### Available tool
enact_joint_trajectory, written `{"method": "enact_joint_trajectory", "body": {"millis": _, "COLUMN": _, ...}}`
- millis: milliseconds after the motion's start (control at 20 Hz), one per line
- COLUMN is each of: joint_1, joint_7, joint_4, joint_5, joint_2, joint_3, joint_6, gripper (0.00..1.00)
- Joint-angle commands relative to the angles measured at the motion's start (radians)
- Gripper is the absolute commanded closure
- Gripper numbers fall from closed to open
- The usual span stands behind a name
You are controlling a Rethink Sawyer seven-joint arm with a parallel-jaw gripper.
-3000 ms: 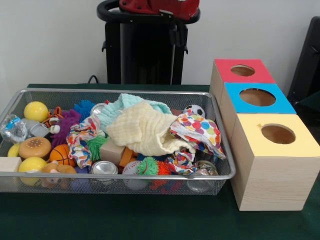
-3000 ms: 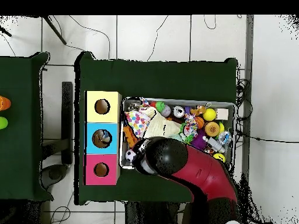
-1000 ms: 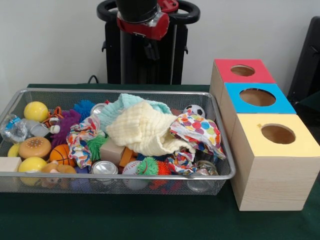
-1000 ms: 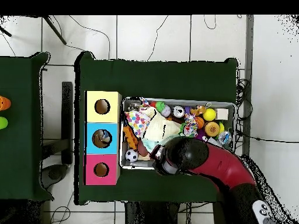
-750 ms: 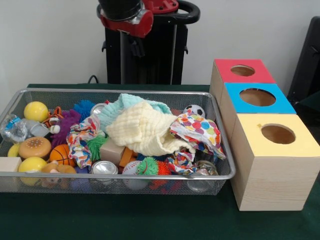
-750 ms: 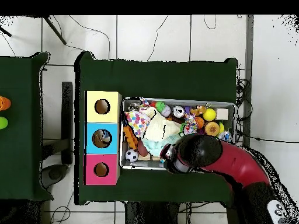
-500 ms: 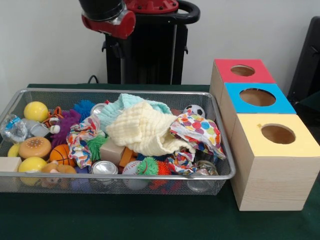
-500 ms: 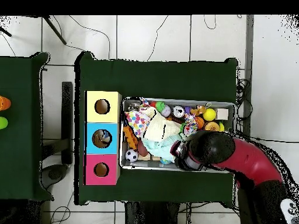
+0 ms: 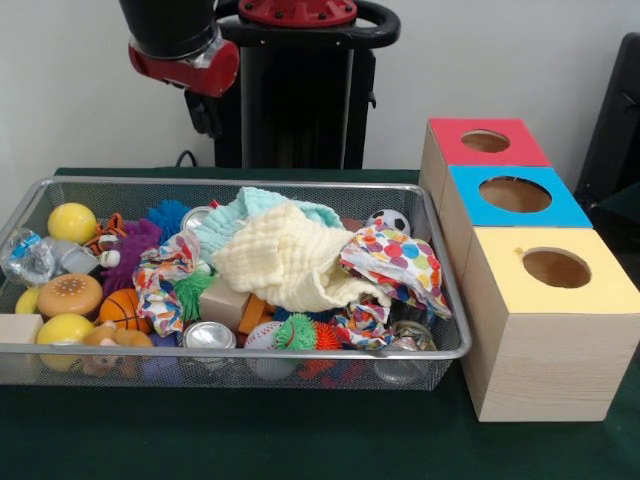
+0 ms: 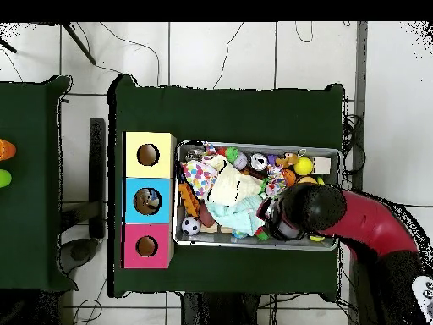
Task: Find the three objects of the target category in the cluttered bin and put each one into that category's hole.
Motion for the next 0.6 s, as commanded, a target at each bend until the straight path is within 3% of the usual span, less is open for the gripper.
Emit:
{"method": "enact_joint_trajectory", "body": {"millis": 50, "joint_1": -0.007, "joint_7": -0.273, "joint_4": -0.075, "joint_5": -0.141, "joint_2": 0.071, "joint_3": 0.129, "joint_6": -0.064, "gripper": 1.00}}
{"method": "enact_joint_trajectory", "body": {"millis": 600, "joint_1": -0.062, "joint_7": -0.309, "joint_4": -0.111, "joint_5": -0.278, "joint_2": 0.075, "joint_3": 0.220, "joint_6": -0.239, "gripper": 1.00}}
